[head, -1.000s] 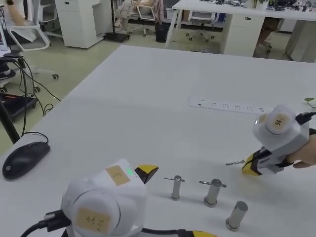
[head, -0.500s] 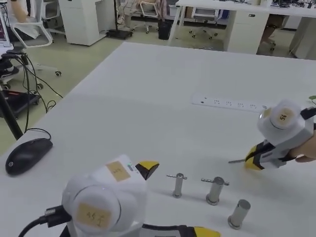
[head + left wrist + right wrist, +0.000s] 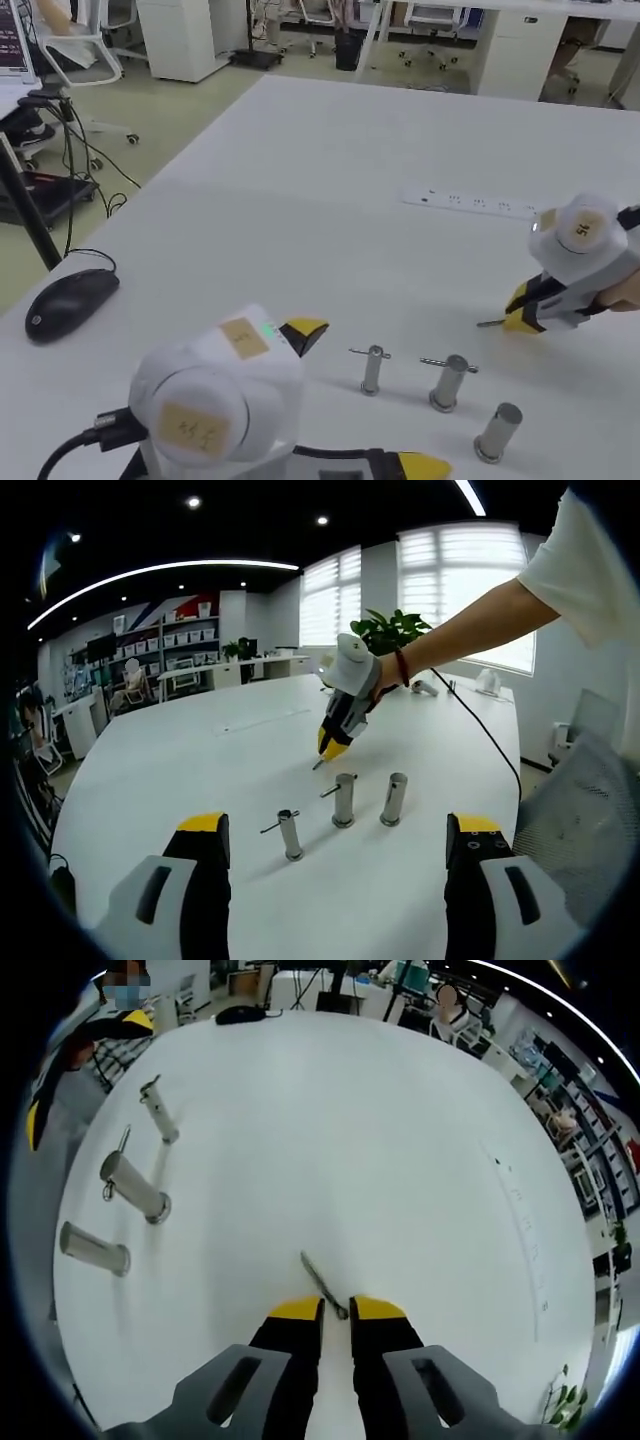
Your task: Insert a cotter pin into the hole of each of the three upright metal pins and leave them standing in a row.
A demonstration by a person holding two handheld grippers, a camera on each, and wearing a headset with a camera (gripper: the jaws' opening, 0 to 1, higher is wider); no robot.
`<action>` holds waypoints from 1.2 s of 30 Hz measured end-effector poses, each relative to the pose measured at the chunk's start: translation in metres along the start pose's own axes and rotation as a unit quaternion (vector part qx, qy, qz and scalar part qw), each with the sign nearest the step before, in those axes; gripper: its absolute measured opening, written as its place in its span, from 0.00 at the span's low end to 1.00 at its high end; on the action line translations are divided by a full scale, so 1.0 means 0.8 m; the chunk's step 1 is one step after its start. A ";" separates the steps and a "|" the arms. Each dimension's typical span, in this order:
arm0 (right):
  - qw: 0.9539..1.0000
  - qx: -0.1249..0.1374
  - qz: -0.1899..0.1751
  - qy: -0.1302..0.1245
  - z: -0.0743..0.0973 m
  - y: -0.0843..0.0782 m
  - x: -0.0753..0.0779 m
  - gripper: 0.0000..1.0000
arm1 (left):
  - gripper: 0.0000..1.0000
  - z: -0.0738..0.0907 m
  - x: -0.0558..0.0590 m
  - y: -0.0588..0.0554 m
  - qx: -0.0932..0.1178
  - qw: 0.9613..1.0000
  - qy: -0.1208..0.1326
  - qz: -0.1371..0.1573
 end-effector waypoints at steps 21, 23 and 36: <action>0.998 -0.022 0.033 0.058 -0.001 0.004 0.004 0.08 | 0.87 0.000 -0.001 -0.003 -0.005 1.000 0.002 0.004; 0.997 -0.025 0.032 0.060 -0.001 0.003 0.003 0.08 | 0.87 0.000 0.000 -0.003 -0.006 1.000 0.001 0.004; 0.996 -0.053 0.029 0.068 0.002 0.003 -0.005 0.05 | 0.86 0.000 0.000 -0.003 -0.007 1.000 -0.002 0.004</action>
Point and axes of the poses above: the centre of the closed fingertips' face, and the gripper's own axes: z roughly backward along the fingers, x roughly to its right, y roughly out of its top, the point moved 10 cm from there along z, roughly backward along the fingers, and after that the axes turned 8 degrees about -x, right-handed, at the moved point
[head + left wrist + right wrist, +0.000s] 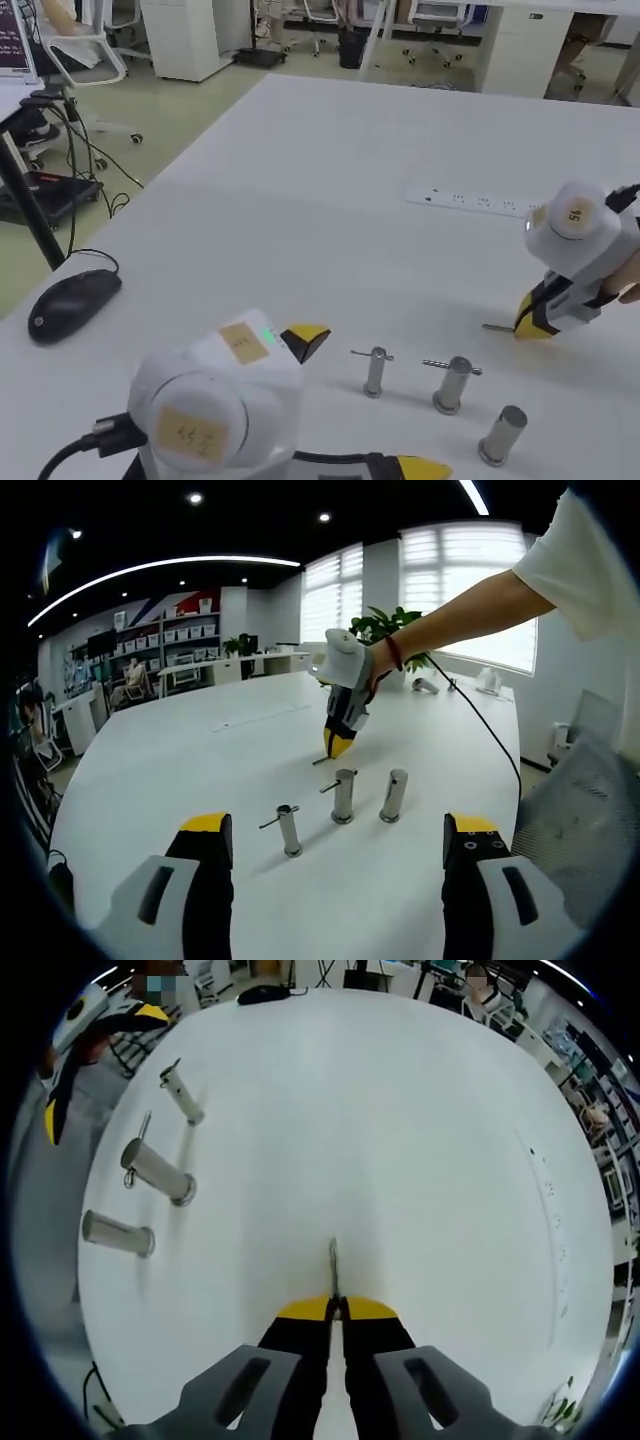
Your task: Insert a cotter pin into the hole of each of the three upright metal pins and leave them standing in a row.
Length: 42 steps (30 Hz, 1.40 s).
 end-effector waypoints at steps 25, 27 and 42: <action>0.998 -0.002 0.033 -0.053 0.012 -0.005 -0.009 0.02 | 0.80 0.000 0.001 -0.001 -0.004 1.000 -0.009 0.016; 0.997 0.006 0.033 -0.066 0.016 -0.006 -0.010 0.02 | 0.79 0.000 0.001 -0.002 -0.007 1.000 -0.012 0.020; 0.990 0.059 0.041 -0.123 0.056 -0.001 -0.044 0.02 | 0.72 0.004 -0.002 0.005 0.000 0.999 -0.020 0.045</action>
Point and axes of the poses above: the centre of the closed fingertips' face, and the gripper's own axes: z roughly backward along the fingers, x roughly to its right, y roughly out of its top, the point moved 10 cm from there along z, roughly backward along the fingers, and after that the axes turned 8 degrees about -x, right-handed, at the moved point
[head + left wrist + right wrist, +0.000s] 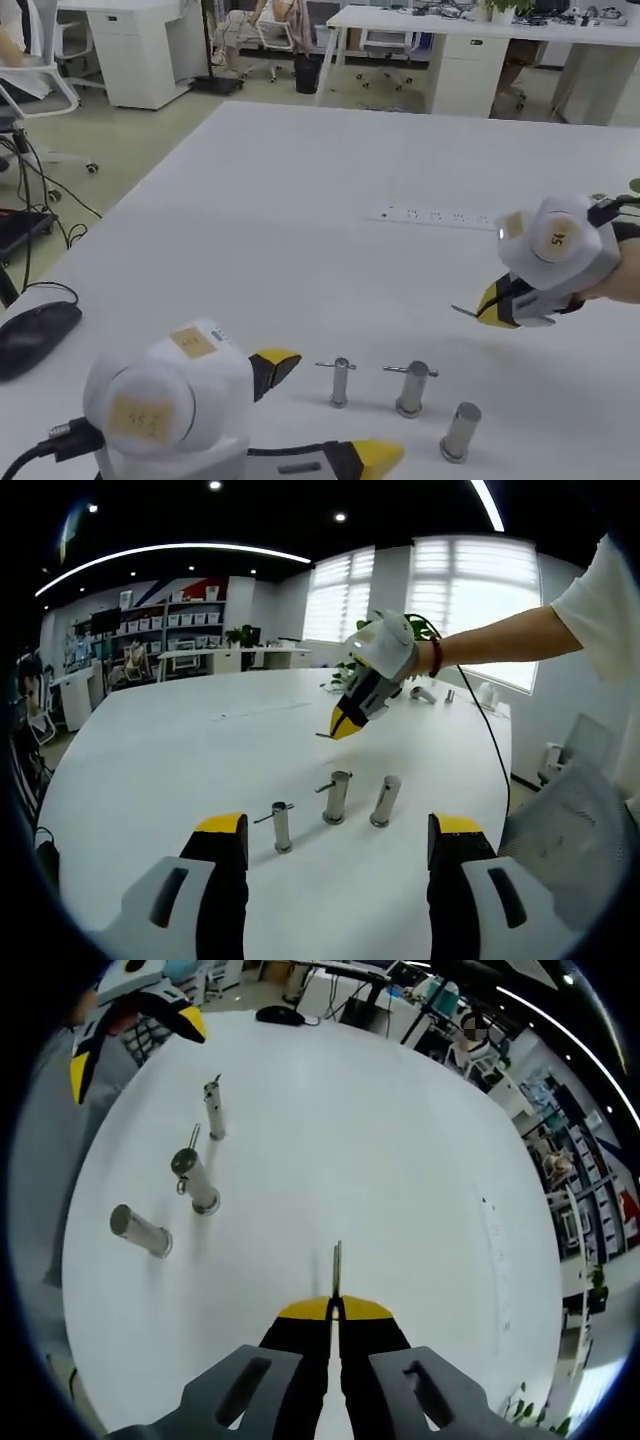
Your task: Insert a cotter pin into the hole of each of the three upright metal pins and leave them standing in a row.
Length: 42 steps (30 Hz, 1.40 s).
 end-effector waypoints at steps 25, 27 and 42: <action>0.994 0.087 0.047 -0.052 0.058 0.052 -0.063 0.02 | 0.45 -0.006 -0.005 0.037 0.018 0.998 -0.026 0.045; 0.993 0.092 0.053 -0.055 0.062 0.056 -0.069 0.02 | 0.43 -0.008 -0.004 0.040 0.022 0.998 -0.032 0.054; 0.987 0.119 0.092 -0.064 0.085 0.083 -0.111 0.02 | 0.29 -0.022 0.001 0.049 0.023 0.990 -0.071 0.118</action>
Point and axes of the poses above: the centre of the closed fingertips' face, and the gripper's own axes: z roughly backward along the fingers, x roughly to its right, y roughly out of its top, the point moved 10 cm from there along z, roughly backward along the fingers, and after that the axes turned 8 degrees about -x, right-handed, at the moved point
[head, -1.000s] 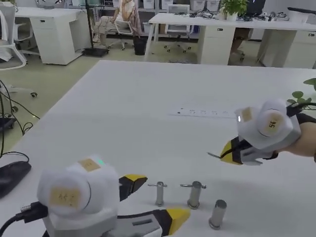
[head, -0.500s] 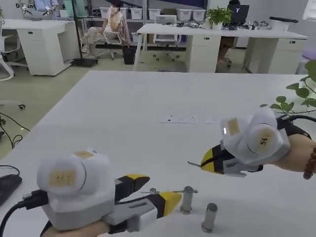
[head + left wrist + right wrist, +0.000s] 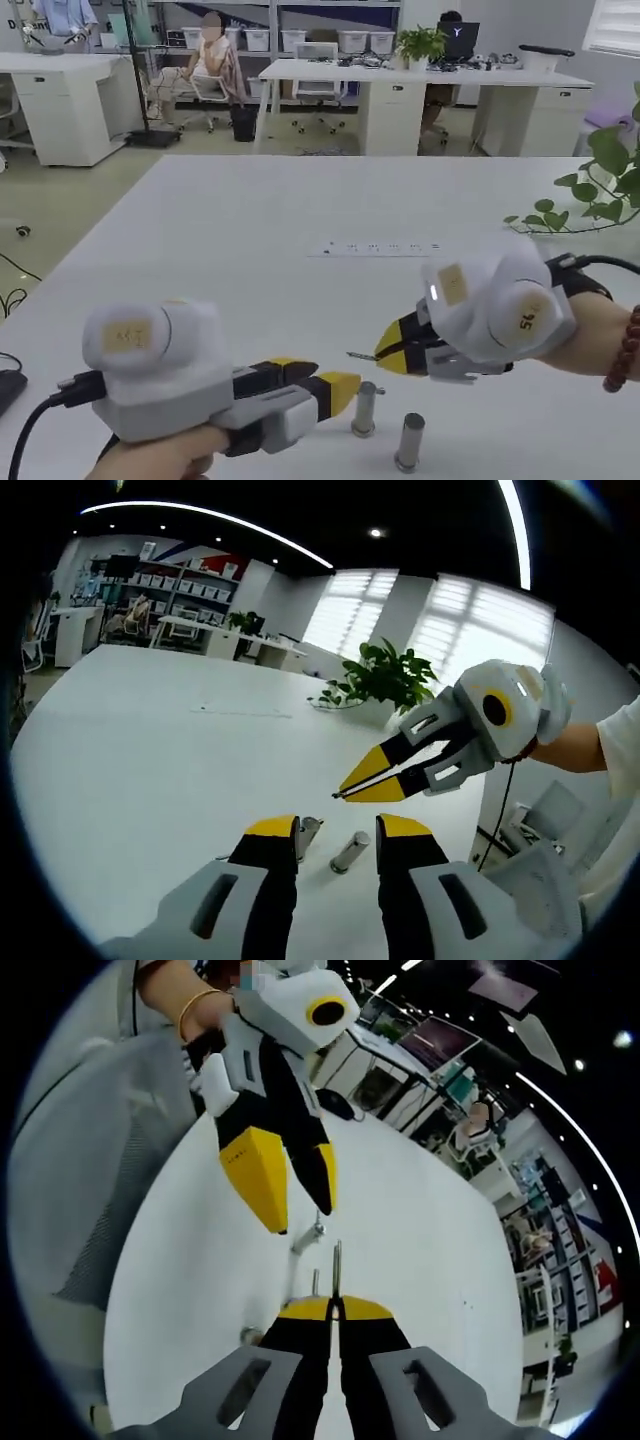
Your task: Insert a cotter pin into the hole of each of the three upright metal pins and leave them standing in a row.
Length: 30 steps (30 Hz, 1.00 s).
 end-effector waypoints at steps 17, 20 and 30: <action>1.000 0.017 0.003 -0.011 0.007 0.013 -0.017 0.02 | 0.12 -0.005 0.005 0.005 0.007 0.999 -0.027 0.040; 1.000 0.019 0.002 -0.014 0.008 0.014 -0.018 0.02 | 0.08 -0.006 0.005 0.005 0.006 0.999 -0.029 0.044; 0.999 0.030 -0.001 -0.018 0.011 0.022 -0.017 0.02 | 0.03 -0.007 0.005 0.007 0.009 0.998 -0.037 0.058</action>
Point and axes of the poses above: the centre of the closed fingertips' face, and the gripper's own axes: z roughly backward along the fingers, x roughly to its right, y roughly out of its top, the point moved 10 cm from there along z, roughly backward along the fingers, and after that the axes turned 8 degrees about -x, right-handed, at the moved point
